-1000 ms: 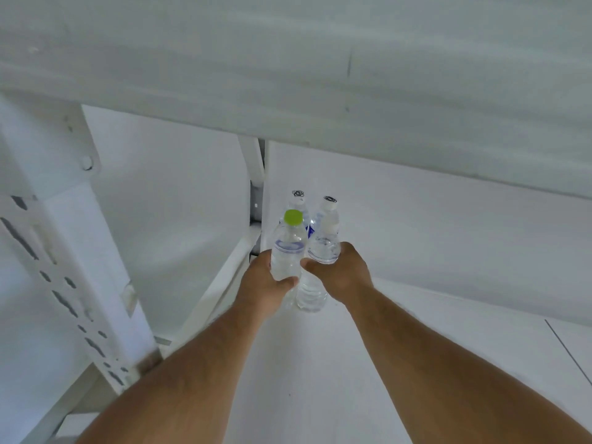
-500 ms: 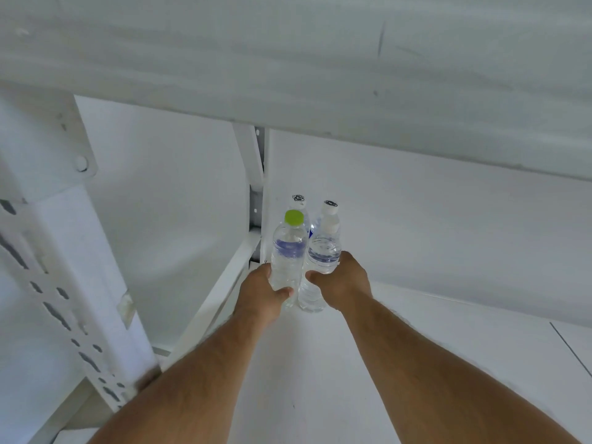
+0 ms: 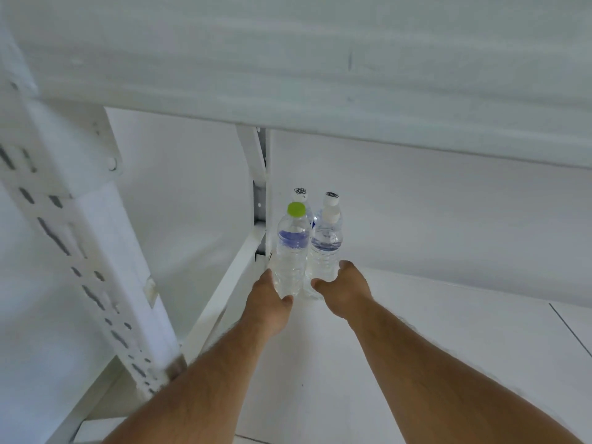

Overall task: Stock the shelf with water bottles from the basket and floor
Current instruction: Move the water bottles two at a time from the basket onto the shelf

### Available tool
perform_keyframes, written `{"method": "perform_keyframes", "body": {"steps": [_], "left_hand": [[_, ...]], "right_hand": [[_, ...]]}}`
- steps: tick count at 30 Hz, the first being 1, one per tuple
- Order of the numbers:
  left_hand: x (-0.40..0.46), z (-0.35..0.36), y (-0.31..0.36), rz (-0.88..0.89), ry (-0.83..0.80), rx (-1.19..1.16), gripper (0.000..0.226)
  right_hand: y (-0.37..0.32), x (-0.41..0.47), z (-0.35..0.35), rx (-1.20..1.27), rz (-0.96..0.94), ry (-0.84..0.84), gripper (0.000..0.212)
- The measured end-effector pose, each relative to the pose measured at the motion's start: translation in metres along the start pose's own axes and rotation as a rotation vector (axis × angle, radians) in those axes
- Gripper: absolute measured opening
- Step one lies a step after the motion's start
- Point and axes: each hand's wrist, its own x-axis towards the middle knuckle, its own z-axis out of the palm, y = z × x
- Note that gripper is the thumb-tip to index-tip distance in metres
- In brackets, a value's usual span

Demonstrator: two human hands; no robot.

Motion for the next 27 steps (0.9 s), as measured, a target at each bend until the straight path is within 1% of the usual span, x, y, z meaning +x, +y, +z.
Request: {"method": "perform_keyframes", "body": {"steps": [2, 3, 4, 6, 9, 11, 13, 16, 19, 22, 27], "left_hand": [[-0.023, -0.005, 0.001, 0.004, -0.034, 0.089, 0.068], [-0.035, -0.009, 0.001, 0.017, -0.059, 0.18, 0.073], [-0.048, -0.013, 0.002, 0.037, -0.091, 0.297, 0.077], [-0.075, -0.023, 0.005, 0.074, -0.171, 0.535, 0.081], [-0.117, -0.04, 0.013, 0.115, -0.292, 0.799, 0.082], [-0.146, -0.052, 0.016, 0.12, -0.338, 0.895, 0.081], [-0.177, -0.062, 0.016, 0.126, -0.356, 0.94, 0.08], [-0.223, -0.072, 0.012, 0.16, -0.37, 0.96, 0.077], [-0.269, -0.074, -0.002, 0.189, -0.4, 0.95, 0.072], [-0.311, -0.071, -0.029, 0.232, -0.437, 0.907, 0.065], [-0.377, -0.064, -0.078, 0.223, -0.535, 0.88, 0.075]], "right_hand": [[0.005, -0.02, -0.002, -0.04, -0.003, -0.048, 0.062], [0.009, -0.032, -0.004, -0.08, -0.023, -0.074, 0.06], [0.013, -0.045, -0.006, -0.151, -0.063, -0.097, 0.059], [0.022, -0.071, -0.011, -0.369, -0.185, -0.113, 0.057], [0.034, -0.116, -0.021, -0.658, -0.295, -0.143, 0.071], [0.04, -0.148, -0.026, -0.788, -0.341, -0.178, 0.078], [0.047, -0.183, -0.028, -0.854, -0.371, -0.19, 0.079], [0.06, -0.236, -0.026, -0.865, -0.379, -0.199, 0.077], [0.084, -0.291, -0.014, -0.809, -0.349, -0.227, 0.076], [0.114, -0.344, 0.004, -0.809, -0.281, -0.255, 0.078], [0.153, -0.419, 0.03, -0.809, -0.18, -0.314, 0.077]]}}
